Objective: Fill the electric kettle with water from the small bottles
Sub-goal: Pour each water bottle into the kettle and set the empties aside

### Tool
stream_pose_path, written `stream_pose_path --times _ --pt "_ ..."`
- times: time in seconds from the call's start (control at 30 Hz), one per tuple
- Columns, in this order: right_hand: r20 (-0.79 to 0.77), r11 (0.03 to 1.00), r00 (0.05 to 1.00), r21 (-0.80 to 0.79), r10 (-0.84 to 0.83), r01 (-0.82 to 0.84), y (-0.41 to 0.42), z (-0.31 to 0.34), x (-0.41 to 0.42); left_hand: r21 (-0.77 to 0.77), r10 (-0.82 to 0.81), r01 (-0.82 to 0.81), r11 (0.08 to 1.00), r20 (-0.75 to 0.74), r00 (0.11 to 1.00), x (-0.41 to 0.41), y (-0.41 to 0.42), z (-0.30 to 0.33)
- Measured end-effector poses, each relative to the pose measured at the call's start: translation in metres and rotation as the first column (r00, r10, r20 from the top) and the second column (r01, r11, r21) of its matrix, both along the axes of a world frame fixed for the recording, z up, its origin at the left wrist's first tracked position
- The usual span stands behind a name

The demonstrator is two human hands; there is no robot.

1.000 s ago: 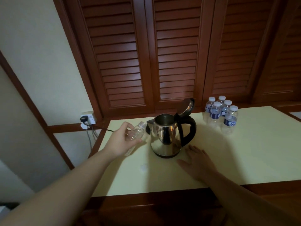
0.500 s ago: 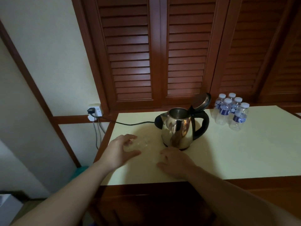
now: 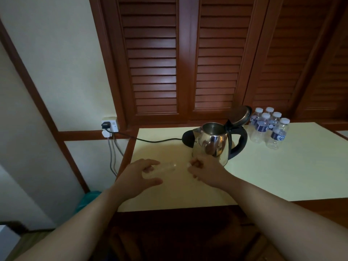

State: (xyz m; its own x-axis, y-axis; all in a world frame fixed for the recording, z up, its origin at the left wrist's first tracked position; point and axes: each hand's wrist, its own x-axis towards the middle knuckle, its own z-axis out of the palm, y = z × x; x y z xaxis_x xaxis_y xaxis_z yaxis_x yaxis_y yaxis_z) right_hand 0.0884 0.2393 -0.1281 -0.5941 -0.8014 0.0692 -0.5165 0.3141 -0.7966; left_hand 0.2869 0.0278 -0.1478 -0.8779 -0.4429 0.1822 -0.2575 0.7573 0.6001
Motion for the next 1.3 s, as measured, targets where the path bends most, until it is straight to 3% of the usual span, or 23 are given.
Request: stream_pose_path --times 0.17,0.57,0.9,1.0,1.13,1.3 --pt "0.091 0.994 0.991 -0.070 0.095 -0.088 0.002 0.016 0.007 0.028 -0.085 0.084 0.996 0.048 0.995 -0.013 0.004 0.005" --pt "0.064 0.985 0.986 -0.096 0.152 -0.146 0.018 0.015 -0.004 0.078 -0.234 0.227 0.971 0.085 0.969 -0.038 0.013 0.011" --pt "0.085 0.994 0.991 -0.057 0.101 -0.096 0.021 0.019 -0.003 0.004 -0.224 0.224 0.975 0.039 0.974 -0.049 0.025 0.015" --pt "0.131 0.984 0.978 -0.095 0.160 -0.148 0.027 0.018 -0.009 0.019 -0.224 0.223 0.975 0.048 0.973 -0.050 0.024 0.016" --pt "0.032 0.984 0.984 -0.039 0.174 -0.173 0.034 0.021 -0.009 0.018 -0.226 0.225 0.974 0.042 0.973 -0.055 0.030 0.015" --pt "-0.040 0.996 0.996 0.021 0.086 -0.085 0.036 0.018 -0.012 -0.031 -0.220 0.221 0.975 0.030 0.975 -0.064 0.041 0.018"
